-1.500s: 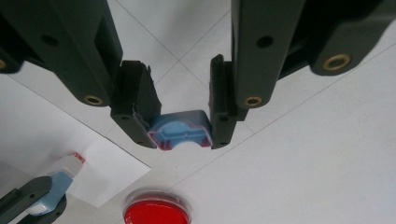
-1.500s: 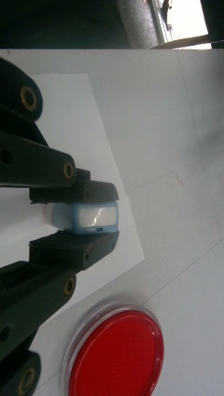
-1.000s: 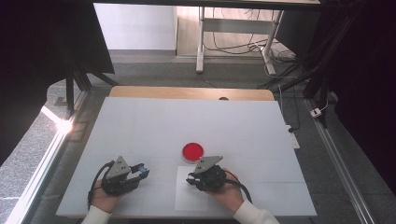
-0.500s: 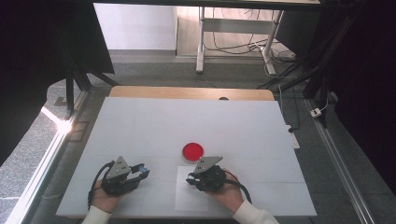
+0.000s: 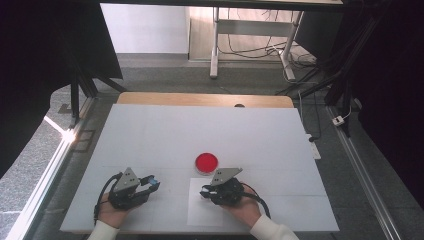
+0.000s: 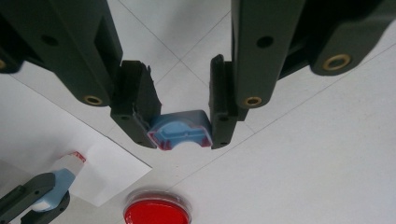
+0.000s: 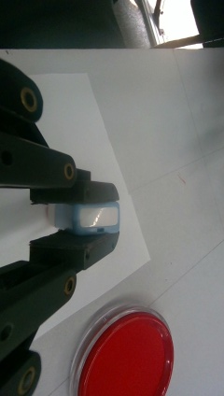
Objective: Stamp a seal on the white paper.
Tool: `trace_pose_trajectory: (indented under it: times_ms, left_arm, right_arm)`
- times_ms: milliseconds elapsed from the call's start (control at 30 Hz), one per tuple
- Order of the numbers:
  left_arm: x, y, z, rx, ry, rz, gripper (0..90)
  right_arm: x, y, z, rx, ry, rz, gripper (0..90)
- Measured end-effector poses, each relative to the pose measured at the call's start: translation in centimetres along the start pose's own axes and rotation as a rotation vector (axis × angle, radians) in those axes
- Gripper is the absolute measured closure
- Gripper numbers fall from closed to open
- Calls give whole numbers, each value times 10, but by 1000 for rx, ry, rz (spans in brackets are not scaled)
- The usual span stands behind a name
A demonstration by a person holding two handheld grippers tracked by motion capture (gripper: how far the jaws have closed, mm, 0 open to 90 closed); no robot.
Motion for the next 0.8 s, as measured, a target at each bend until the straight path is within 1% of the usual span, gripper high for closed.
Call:
trace_pose_trajectory:
  times_ms: [100,300,400,500,600,700,800]
  left_arm:
    - [0,0,0,-1,1,0,640]
    - [0,0,0,0,0,1,640]
    - [0,0,0,1,1,1,640]
    - [0,-1,0,2,2,1,640]
    - [0,-1,0,1,-1,2,640]
    - [0,-1,0,2,1,2,640]
    - [0,-1,1,1,-2,2,640]
  right_arm:
    - [0,0,-1,-12,-1,-5,755]
    - [0,0,-1,-12,-9,-2,754]
    - [0,0,-1,-25,-2,-5,755]
    - [0,1,-1,-30,-6,-7,755]
    - [0,1,-1,-35,4,-15,755]
    - [0,1,-1,-27,-8,-10,756]
    - [0,2,-1,-34,-9,-19,756]
Point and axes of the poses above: each handheld gripper's, and its own axes: x roughly forward along the jaws, z roughly out of its top, y roughly to its left, the point moved 6 cm from there along x, roughly forward along the jaws, and after that the axes turned 8 degrees about -y, right-handed, at the moved point
